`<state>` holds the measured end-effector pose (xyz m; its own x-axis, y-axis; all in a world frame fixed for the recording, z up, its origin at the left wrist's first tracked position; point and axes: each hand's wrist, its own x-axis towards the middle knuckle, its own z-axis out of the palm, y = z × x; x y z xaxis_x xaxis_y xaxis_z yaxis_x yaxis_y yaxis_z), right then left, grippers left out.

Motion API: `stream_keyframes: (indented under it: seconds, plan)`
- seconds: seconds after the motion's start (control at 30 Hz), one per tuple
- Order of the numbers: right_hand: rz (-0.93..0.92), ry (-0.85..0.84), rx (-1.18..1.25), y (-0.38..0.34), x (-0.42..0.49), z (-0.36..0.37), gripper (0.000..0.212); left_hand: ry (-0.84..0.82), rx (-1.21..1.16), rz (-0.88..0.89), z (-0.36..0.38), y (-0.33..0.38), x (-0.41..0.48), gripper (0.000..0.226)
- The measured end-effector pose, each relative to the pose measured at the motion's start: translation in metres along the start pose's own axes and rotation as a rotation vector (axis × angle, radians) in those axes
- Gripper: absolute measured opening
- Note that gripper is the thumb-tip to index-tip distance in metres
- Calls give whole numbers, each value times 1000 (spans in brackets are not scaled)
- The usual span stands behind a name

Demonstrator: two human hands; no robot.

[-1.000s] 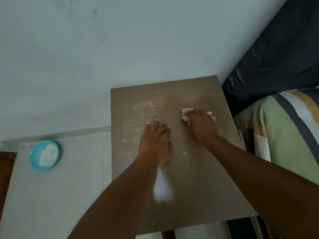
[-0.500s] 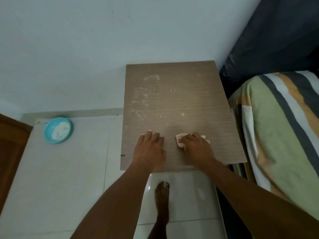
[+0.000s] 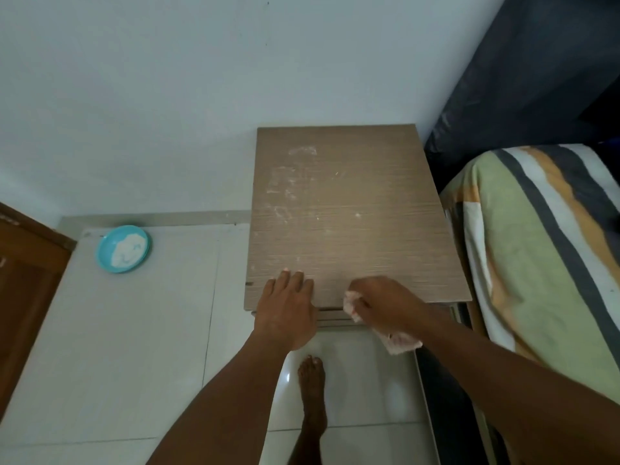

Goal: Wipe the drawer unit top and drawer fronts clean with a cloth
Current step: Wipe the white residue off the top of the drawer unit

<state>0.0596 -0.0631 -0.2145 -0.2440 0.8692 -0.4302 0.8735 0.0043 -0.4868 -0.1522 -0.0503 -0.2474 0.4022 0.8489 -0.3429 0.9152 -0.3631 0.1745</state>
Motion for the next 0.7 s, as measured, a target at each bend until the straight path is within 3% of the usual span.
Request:
stream_keyframes:
  seconds: [0.27, 0.53, 0.6, 0.7]
  plan:
    - [-15, 226, -100, -4, 150, -127, 23, 45, -48, -42, -58, -41, 91, 51]
    - [-65, 389, -180, 3, 329, -191, 26, 138, -20, -19, -100, -107, 207, 48]
    - [-61, 340, -185, 12, 363, -187, 32, 152, -27, -4, -98, -117, 220, 46]
    - [1, 140, -200, 26, 391, -161, 52, 175, -34, 48, -89, -125, 227, 43]
